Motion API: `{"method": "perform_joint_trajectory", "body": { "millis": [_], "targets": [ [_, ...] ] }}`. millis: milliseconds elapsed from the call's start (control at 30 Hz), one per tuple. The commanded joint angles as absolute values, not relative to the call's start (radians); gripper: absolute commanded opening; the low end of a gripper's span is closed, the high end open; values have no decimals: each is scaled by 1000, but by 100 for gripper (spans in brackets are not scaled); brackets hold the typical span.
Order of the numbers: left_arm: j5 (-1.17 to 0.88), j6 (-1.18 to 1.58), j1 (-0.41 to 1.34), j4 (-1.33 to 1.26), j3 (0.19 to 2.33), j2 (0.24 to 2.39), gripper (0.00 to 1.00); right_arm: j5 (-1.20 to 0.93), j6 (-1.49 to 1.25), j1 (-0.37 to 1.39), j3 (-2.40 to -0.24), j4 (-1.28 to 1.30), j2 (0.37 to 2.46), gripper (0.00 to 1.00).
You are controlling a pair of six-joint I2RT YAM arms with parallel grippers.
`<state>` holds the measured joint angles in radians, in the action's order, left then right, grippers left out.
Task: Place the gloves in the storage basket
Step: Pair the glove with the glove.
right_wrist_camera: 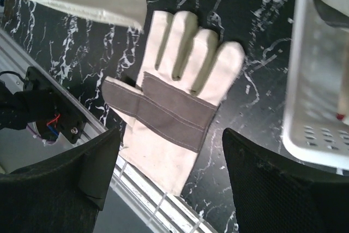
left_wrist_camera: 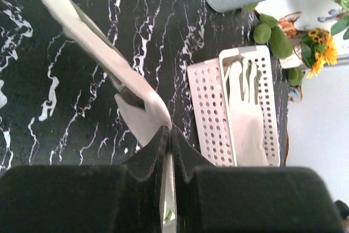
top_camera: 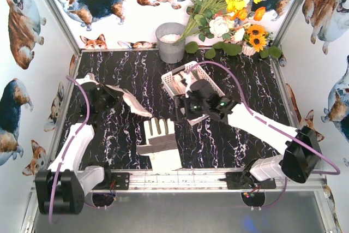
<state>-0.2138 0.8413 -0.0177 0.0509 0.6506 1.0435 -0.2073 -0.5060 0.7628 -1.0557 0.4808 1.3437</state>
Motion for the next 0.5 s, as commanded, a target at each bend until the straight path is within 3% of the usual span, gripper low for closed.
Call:
{"method": "perform_joint_trajectory", "body": {
  "millis": [0, 267, 467],
  "targets": [
    [-278, 818, -6, 206, 705, 982, 0, -145, -453, 836, -1152, 364, 1360, 78],
    [-269, 884, 58, 234, 762, 937, 0, -132, -344, 932, -1198, 295, 1378, 82],
    [-233, 920, 147, 211, 810, 945, 0, 29, -200, 1047, -1226, 313, 1390, 84]
  ]
}}
